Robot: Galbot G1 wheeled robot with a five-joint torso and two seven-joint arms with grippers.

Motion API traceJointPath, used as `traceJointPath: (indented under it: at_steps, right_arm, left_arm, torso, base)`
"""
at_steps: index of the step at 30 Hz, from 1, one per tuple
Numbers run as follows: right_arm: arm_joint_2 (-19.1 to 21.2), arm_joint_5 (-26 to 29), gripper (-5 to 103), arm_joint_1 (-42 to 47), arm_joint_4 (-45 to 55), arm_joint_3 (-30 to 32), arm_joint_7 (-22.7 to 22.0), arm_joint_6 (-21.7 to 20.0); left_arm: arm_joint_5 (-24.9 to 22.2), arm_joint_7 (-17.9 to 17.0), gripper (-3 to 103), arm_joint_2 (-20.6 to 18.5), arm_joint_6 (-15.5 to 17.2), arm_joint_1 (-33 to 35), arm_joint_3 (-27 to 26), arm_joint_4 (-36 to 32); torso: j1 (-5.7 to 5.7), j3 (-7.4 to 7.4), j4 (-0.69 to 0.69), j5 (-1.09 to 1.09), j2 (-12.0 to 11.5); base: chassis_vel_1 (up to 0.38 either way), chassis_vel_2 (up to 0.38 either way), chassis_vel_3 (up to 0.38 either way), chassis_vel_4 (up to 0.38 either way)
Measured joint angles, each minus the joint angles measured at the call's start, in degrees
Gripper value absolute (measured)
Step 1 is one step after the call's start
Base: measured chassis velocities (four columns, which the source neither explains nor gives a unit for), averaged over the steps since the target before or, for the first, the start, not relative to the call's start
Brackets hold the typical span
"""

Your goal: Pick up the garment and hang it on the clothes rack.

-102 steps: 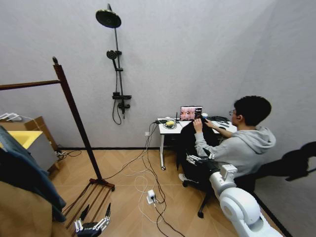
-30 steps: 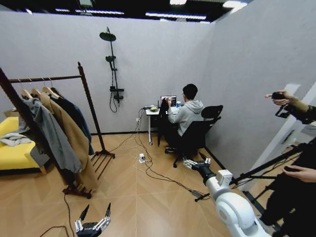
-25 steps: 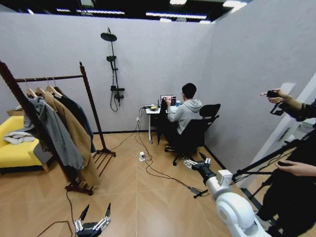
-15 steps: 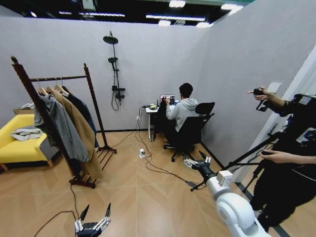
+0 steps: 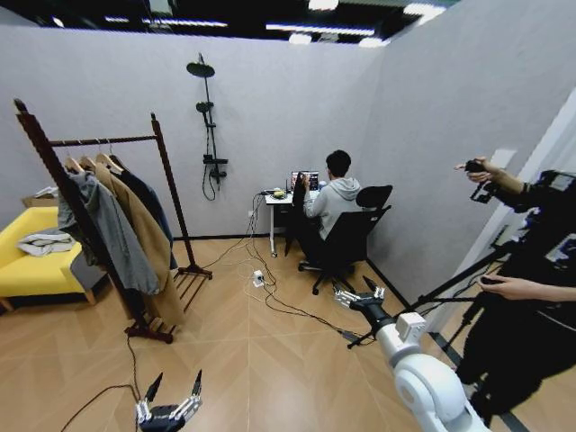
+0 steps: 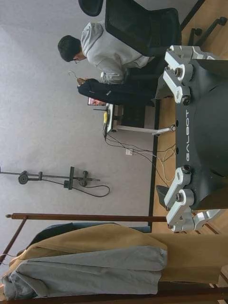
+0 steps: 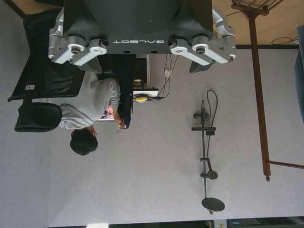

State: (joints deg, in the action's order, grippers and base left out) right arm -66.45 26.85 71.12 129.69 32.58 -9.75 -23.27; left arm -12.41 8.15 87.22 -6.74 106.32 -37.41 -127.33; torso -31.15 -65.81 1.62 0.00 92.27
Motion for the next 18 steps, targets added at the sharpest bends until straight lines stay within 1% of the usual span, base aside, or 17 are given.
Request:
traceJointPath:
  at_steps: [18]
  right_arm:
    - [0.0, 0.2, 100, 1.2, 1.5, 0.9, -0.9, -0.2]
  left_arm:
    - [0.0, 0.0, 100, 0.0, 0.0, 0.0, 0.0, 0.0]
  torso:
    - [0.0, 0.0, 0.0, 0.0, 0.0]
  base:
    - [0.0, 0.0, 0.0, 0.0]
